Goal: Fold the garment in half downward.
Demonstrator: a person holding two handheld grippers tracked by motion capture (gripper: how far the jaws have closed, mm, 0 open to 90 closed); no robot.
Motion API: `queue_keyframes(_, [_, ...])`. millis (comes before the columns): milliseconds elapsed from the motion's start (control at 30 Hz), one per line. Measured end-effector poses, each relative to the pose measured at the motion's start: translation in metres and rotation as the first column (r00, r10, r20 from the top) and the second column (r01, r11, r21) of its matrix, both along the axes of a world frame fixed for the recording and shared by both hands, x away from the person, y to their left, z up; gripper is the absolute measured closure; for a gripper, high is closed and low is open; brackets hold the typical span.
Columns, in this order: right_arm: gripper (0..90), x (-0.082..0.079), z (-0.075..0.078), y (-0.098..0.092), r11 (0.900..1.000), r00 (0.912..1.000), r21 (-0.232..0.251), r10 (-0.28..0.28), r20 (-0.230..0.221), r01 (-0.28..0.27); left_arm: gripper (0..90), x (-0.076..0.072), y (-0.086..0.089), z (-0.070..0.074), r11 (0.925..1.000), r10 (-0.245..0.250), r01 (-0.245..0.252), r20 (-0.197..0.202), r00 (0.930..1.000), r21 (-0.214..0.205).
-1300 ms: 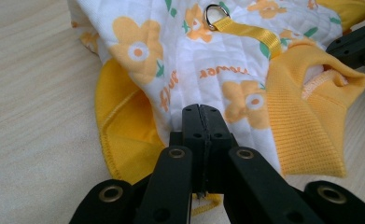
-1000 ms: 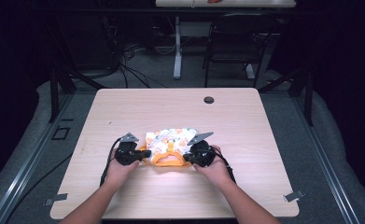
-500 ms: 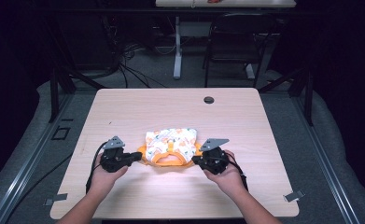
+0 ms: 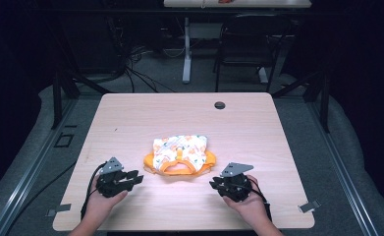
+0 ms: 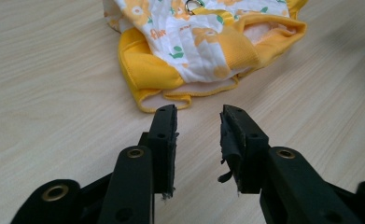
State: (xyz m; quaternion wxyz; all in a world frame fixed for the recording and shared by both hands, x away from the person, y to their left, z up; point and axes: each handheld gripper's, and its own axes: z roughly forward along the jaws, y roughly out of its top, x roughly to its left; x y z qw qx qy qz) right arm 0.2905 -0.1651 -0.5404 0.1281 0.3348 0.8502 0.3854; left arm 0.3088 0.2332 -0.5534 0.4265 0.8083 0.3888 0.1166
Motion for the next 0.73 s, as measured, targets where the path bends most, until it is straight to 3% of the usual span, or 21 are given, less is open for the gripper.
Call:
queue_keyframes(133, [72.0, -0.006, -0.007, 0.001, 0.9999, 0.9999, 0.012, 0.009, 0.012, -0.010, 60.8, -0.004, 0.001, -0.009, 0.9993, 0.027, -0.028, -0.002, 0.9996, -0.027])
queue_keyframes(200, [69.7, -0.009, -0.014, 0.004, 1.0000, 0.9997, 0.004, 0.003, 0.025, -0.003, 60.0, -0.005, 0.002, -0.016, 0.9991, 0.038, -0.038, -0.002, 0.9993, -0.022])
queue_keyframes(333, [66.3, -0.010, -0.022, 0.007, 0.9998, 0.9999, 0.017, 0.005, 0.015, -0.006, 58.7, -0.005, 0.003, -0.017, 0.9984, 0.044, -0.044, -0.002, 0.9990, -0.036])
queue_keyframes(400, [64.1, -0.010, -0.023, 0.008, 0.9999, 0.9996, 0.001, 0.014, 0.025, -0.014, 58.2, -0.006, 0.005, -0.019, 0.9981, 0.049, -0.049, 0.001, 0.9988, -0.039])
queue_keyframes(567, [61.0, -0.010, -0.028, 0.009, 0.9996, 0.9993, -0.024, 0.017, 0.034, -0.017, 57.0, -0.008, 0.008, -0.025, 0.9988, 0.049, -0.049, 0.008, 0.9988, 0.000])
queue_keyframes(733, [57.7, -0.010, -0.035, 0.008, 0.9991, 0.9990, -0.042, 0.012, 0.044, -0.010, 54.0, -0.007, 0.006, -0.025, 0.9987, 0.032, -0.033, 0.042, 0.9986, 0.039])
